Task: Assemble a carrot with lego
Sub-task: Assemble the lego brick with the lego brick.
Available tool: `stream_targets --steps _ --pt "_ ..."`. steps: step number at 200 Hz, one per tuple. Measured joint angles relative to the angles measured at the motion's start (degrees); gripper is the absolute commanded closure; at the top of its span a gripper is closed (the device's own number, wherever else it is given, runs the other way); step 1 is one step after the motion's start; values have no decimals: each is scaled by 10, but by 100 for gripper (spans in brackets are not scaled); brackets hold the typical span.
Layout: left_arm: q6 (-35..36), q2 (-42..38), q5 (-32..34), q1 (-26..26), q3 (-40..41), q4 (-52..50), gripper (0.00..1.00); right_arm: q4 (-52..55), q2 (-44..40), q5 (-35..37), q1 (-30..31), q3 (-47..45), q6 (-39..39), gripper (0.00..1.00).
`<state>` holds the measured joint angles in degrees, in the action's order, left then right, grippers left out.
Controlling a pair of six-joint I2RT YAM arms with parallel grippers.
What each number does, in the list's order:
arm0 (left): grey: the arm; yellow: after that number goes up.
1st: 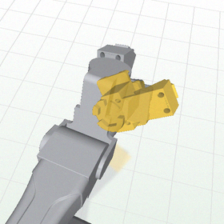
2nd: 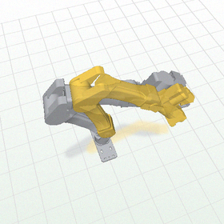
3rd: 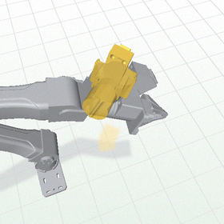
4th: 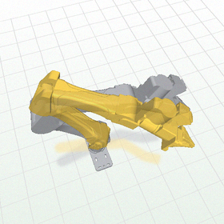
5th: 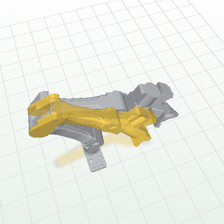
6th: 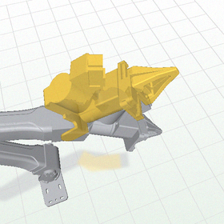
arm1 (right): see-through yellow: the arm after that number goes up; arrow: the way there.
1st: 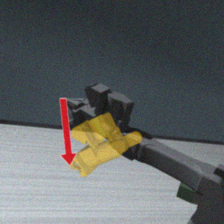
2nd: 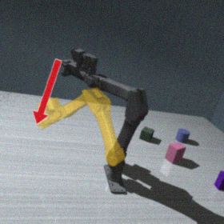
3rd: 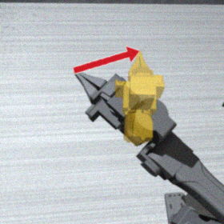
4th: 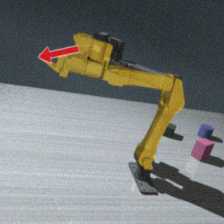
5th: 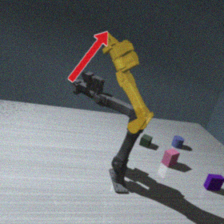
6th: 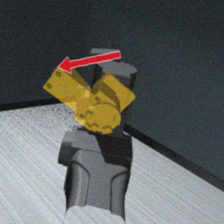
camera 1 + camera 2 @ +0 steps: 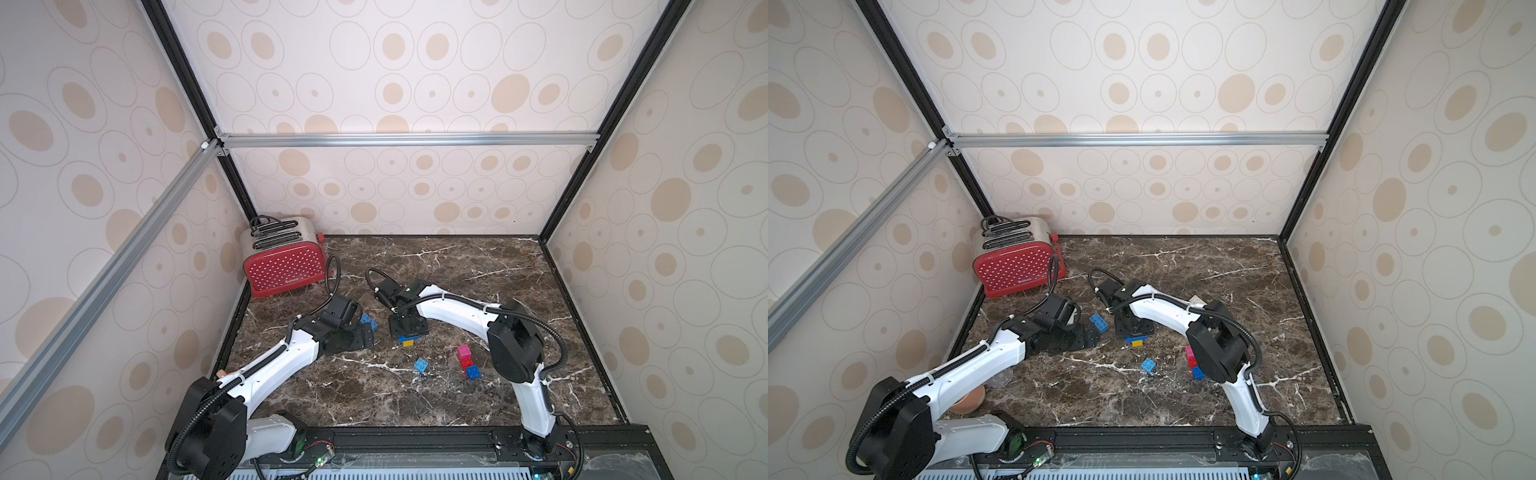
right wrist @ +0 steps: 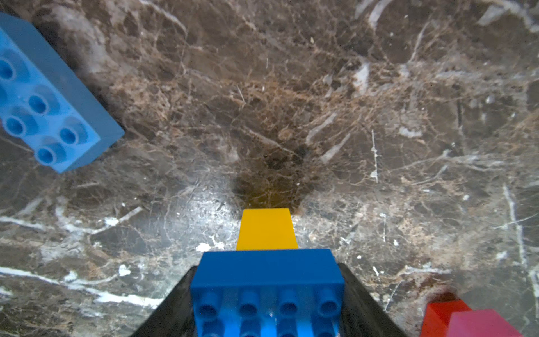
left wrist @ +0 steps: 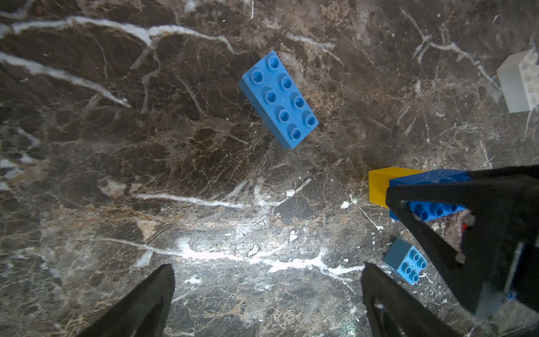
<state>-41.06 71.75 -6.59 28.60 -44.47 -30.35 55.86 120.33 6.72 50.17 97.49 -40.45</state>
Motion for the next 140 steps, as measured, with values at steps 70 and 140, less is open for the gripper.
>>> stream_targets --steps 70,140 --pt "0 0 0 0 0 0 1 -26 -42 10 -10 -65 -28 44" --pt "0 0 2 0 0 -1 1 -27 -44 10 -11 -68 -43 38"
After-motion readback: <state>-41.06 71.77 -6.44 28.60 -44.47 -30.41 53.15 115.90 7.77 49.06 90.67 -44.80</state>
